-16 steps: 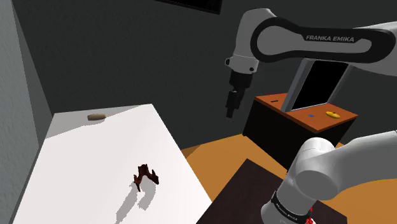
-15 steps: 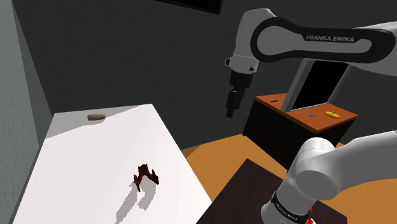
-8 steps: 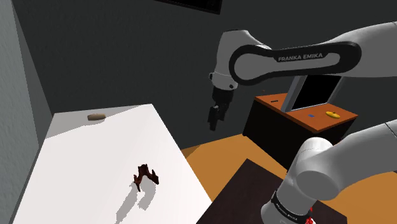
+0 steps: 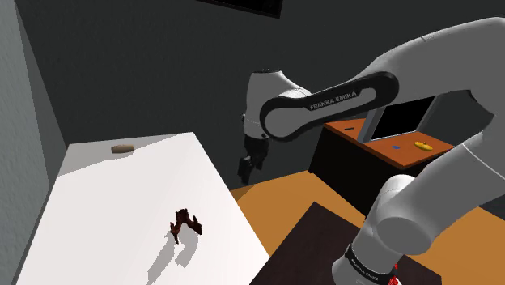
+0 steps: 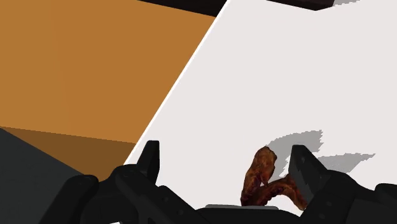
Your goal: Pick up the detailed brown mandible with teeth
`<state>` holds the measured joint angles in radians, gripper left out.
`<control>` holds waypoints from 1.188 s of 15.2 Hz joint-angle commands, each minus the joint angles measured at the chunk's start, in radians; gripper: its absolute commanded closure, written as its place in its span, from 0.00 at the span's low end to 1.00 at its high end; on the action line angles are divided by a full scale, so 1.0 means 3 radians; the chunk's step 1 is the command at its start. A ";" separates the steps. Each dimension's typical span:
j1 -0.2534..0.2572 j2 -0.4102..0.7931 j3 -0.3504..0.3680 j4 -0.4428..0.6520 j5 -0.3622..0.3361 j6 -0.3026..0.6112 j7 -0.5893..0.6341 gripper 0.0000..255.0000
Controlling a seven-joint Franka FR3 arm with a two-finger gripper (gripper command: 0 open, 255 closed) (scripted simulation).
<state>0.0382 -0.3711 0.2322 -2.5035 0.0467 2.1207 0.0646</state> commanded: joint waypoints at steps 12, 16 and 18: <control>0.0035 0.1788 0.0311 0.0691 -0.0913 0.1026 0.1113 0.00; 0.0191 0.2345 0.0206 0.1067 -0.1271 0.1150 0.1453 0.00; 0.0287 0.2615 0.0135 0.1282 -0.1412 0.1186 0.1589 0.00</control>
<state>0.1128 0.3699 0.2844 -2.1547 -0.3532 2.4713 0.5230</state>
